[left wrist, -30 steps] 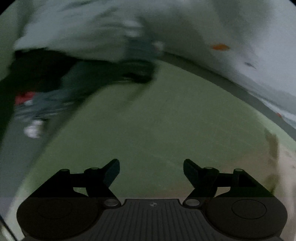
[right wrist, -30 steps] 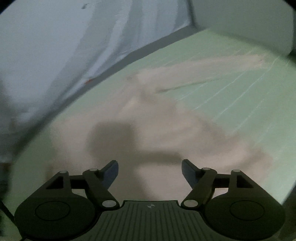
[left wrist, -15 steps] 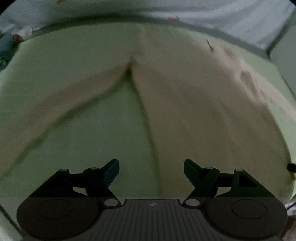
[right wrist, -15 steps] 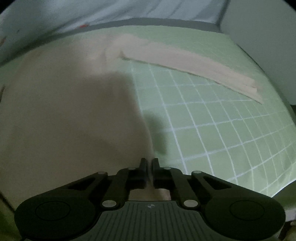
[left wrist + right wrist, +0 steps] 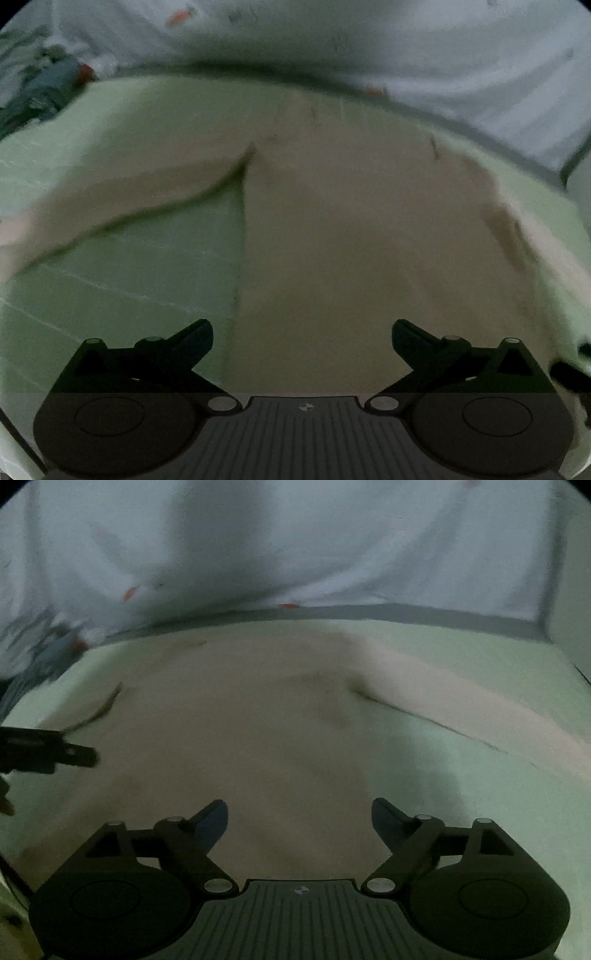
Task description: Fold clothes
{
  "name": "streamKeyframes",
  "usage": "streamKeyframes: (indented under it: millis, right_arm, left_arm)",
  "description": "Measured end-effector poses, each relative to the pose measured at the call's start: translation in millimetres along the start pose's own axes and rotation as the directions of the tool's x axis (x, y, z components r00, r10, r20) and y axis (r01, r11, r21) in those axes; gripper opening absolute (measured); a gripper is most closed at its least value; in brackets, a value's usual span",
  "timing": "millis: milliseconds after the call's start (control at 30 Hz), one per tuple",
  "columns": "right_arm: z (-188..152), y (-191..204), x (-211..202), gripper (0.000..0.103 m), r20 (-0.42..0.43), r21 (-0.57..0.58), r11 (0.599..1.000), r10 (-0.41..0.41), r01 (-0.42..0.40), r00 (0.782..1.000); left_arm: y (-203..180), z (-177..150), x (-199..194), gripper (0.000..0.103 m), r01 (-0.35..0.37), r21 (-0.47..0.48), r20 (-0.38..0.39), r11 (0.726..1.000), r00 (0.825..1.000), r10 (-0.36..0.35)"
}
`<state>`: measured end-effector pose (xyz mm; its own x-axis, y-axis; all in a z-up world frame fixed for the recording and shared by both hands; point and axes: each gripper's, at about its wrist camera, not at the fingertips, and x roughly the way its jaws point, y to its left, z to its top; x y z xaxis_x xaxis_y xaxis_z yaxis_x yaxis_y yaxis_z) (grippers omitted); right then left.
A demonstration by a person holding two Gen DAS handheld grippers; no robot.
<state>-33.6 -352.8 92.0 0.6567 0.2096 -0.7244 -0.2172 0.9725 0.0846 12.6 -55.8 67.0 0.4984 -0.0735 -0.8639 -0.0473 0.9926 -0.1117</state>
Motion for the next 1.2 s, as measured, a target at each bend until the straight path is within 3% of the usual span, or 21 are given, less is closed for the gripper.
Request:
streamKeyframes:
  millis: [67,233,433,1200]
  right_arm:
    - [4.7,8.2,22.4,0.103,-0.007,-0.046,0.999,0.026,-0.026,1.0]
    - [11.0,21.0,59.2,0.103,-0.047,-0.059,0.998,0.025,-0.028,0.999]
    - [-0.1,33.8,61.2,0.103,-0.007,-0.057,0.998,-0.021,0.02,1.0]
    - [-5.0,31.7,51.7,0.103,-0.002,-0.058,0.998,-0.019,0.019,1.0]
  left_arm:
    - [-4.9,-7.6,1.9,0.103,-0.031,0.055,0.033,0.998,0.999,0.029]
    - [-4.1,-17.1,0.9,0.103,-0.047,0.089,0.094,0.995,0.995,0.039]
    - [-4.7,-15.9,5.0,0.103,-0.048,0.086,0.1,0.995,0.994,0.04]
    - [-8.3,-23.8,0.9,0.103,-0.052,0.082,0.113,0.995,0.993,0.043]
